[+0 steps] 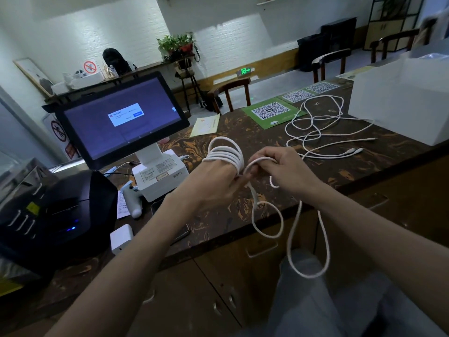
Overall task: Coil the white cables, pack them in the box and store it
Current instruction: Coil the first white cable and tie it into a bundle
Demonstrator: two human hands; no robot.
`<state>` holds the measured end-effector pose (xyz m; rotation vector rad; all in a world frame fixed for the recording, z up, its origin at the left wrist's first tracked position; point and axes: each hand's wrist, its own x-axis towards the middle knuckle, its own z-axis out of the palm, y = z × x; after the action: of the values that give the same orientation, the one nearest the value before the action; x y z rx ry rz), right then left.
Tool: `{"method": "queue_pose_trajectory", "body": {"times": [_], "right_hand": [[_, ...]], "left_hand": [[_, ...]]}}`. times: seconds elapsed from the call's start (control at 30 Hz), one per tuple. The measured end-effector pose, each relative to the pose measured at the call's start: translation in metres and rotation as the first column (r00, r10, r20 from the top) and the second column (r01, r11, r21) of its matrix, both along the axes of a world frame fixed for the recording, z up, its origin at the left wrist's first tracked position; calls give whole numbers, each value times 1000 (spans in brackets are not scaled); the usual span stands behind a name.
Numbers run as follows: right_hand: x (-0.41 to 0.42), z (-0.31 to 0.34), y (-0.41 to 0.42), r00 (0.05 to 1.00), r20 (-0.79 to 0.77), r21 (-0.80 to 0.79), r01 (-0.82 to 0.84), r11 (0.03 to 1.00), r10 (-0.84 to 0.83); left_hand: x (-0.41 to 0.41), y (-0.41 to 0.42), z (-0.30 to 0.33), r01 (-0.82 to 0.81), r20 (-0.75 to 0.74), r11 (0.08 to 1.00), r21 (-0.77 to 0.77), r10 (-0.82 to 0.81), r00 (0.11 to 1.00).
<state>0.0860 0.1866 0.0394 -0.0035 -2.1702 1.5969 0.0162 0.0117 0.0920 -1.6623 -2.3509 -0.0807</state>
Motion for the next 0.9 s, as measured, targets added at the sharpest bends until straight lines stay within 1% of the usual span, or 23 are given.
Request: {"method": "queue_pose_trajectory", "body": {"times": [0.07,0.13,0.2,0.23,0.27,0.37,0.4,0.47,0.5,0.53,0.57,0.63,0.67,0.73,0.77,0.8,0.87,0.9], "right_hand": [[-7,2,-6,995,1,91,97,991,-98],[-9,2,-10,975,4,261,211,942,-220],[-4,0,-14,947,-65,394,314,864,-315],[1,-2,-16,943,-123,407,331,851,-309],[5,-3,-18,944,-181,383,325,865,-275],[18,-4,-22,951,-270,252,223,942,-153],[20,-5,-21,948,-292,261,208,943,-128],[19,-10,-14,940,-331,358,210,910,-87],[18,-13,-10,944,-323,391,196,899,-66],[18,-16,-7,956,-291,386,154,910,-38],[20,-17,-7,971,-240,339,88,937,-4],[25,-18,-11,989,-131,190,-45,981,71],[28,-20,-14,991,-86,148,-87,985,101],[33,-24,-22,991,-28,180,-125,976,132],[36,-28,-26,987,-8,151,-158,976,161],[38,-31,-29,981,8,62,-196,979,195],[42,-33,-32,980,19,-49,-199,979,200],[44,-31,-32,983,25,-59,-178,982,180]], "left_hand": [[-3,0,6,-3,8,1000,17,3,1000],[-6,-2,7,-24,103,997,71,16,995],[-9,-4,4,-31,226,987,156,-5,974],[-10,-6,1,-34,285,980,194,-23,958],[-11,-8,-1,-33,343,974,224,-47,938],[-10,-10,-7,-16,512,964,265,-127,850],[-9,-10,-8,-11,573,961,276,-155,805],[-4,-10,-10,-4,682,953,303,-214,700],[-2,-9,-11,-10,715,947,321,-236,658],[0,-8,-12,-22,730,940,341,-250,636],[4,-6,-13,-42,731,930,366,-259,631],[7,0,-15,-109,716,903,415,-251,651],[9,3,-16,-140,703,891,432,-236,671],[10,9,-21,-190,678,876,444,-189,711],[9,12,-25,-215,672,873,438,-160,723],[9,14,-29,-241,672,871,428,-129,729],[8,17,-35,-285,658,869,404,-60,751],[7,18,-37,-298,639,872,390,-23,769]]}}
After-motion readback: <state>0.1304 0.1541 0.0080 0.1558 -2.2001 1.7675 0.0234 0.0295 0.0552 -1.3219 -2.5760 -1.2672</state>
